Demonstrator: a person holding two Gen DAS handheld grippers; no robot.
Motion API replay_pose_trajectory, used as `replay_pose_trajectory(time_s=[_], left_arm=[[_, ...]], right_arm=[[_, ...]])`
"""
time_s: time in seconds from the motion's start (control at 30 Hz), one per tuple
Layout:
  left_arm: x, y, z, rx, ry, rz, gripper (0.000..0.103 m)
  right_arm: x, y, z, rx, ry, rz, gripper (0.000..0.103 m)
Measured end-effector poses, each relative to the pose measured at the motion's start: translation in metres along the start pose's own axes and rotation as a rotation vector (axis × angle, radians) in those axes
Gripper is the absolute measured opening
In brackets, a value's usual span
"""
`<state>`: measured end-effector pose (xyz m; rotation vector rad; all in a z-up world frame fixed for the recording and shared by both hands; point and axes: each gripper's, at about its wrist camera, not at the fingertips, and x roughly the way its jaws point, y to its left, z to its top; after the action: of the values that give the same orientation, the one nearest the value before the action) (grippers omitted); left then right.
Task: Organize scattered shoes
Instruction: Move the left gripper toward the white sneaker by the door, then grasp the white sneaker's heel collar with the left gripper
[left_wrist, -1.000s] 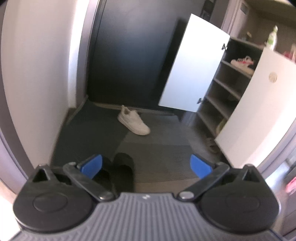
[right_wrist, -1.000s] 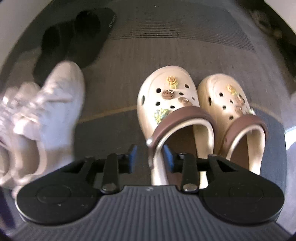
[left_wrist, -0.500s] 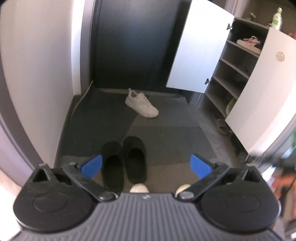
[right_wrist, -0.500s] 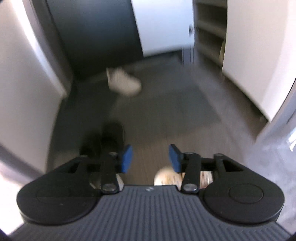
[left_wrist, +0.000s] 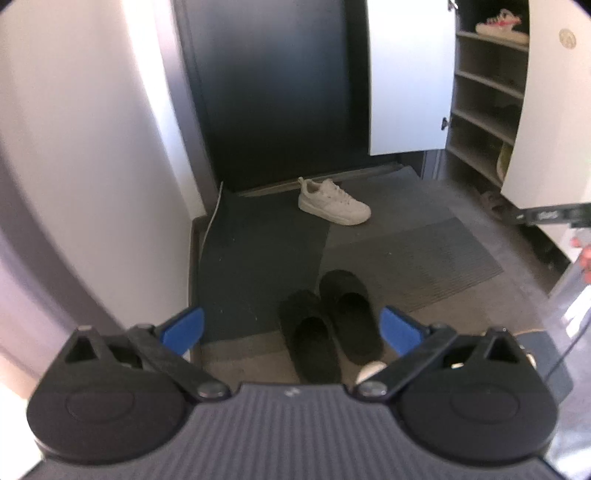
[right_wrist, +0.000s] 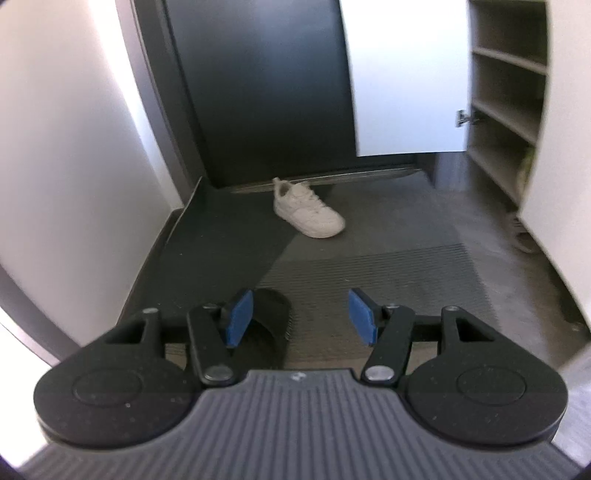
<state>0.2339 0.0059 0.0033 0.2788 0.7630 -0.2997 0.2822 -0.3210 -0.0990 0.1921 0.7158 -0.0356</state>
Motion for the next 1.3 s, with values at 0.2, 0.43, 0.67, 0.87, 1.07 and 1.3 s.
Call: replay_pose_trajectory(time_s=[0.2,0.43,0.67,0.87,1.07,1.3], left_arm=[[0.162,0.007,0.020,-0.028,0.022,-0.060,0.103],[0.385,0.020,0.021,0.014,-0.013,-0.184,0.103],[0.522,-0.014,0.034,0.082,-0.048,-0.258,0.102],[0.621,-0.032,0.112,0.032,-0.104,-0.210,0.090],[0.693,-0.044,0.172,-0.016,-0.145,-0.131,0.083],[0.730,-0.074,0.203,-0.036,-0.126,-0.114,0.044]], right_arm=[[0.140,0.007,-0.006,0.030,0.022,0.064,0.087],[0.272,0.012,-0.052,-0.014,0.077,0.096,0.087],[0.309,-0.030,-0.139,0.381,0.260,0.131,0.087],[0.320,-0.056,-0.132,0.391,0.241,0.135,0.087],[0.304,-0.083,-0.108,0.382,0.157,0.163,0.087],[0.288,-0.109,-0.103,0.356,0.145,0.161,0.087]])
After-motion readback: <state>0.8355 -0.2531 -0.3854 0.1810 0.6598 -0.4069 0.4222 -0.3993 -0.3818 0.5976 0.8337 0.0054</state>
